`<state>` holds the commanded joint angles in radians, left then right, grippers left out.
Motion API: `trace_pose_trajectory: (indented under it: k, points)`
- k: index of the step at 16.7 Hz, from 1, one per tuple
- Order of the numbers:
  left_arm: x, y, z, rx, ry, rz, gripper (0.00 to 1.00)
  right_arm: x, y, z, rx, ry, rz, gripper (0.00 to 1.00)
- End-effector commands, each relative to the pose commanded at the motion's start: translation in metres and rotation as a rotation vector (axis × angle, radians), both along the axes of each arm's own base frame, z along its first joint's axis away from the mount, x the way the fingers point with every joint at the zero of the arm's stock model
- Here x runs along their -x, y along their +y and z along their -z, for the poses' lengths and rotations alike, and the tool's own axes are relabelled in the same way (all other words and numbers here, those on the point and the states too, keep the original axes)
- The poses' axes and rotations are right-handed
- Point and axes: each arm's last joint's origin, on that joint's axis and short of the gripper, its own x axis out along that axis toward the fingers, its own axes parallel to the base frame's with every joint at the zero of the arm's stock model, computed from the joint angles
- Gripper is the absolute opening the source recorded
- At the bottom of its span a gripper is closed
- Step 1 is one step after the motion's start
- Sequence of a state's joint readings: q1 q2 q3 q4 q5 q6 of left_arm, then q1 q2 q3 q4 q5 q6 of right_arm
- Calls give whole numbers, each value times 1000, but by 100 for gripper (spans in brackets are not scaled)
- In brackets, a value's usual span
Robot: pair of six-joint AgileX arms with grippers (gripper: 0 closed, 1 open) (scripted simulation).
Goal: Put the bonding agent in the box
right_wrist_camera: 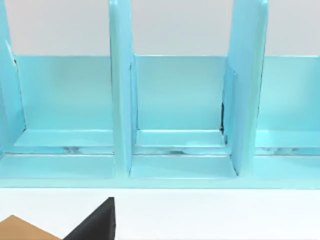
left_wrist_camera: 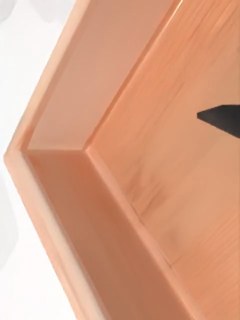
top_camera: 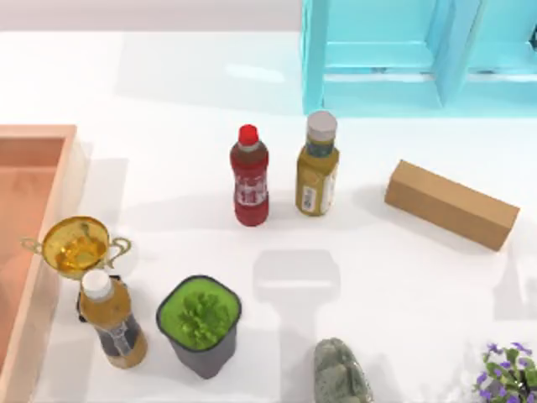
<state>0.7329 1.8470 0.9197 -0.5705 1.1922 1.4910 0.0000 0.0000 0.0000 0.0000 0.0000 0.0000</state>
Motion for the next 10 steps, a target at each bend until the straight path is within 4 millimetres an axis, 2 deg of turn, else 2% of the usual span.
trace_pose_trajectory:
  k: [4,10]
  points:
    - [0,0,0,0,0,0,98,0,0,0,0,0,0,100]
    - [0,0,0,0,0,0,100,0,0,0,0,0,0,100]
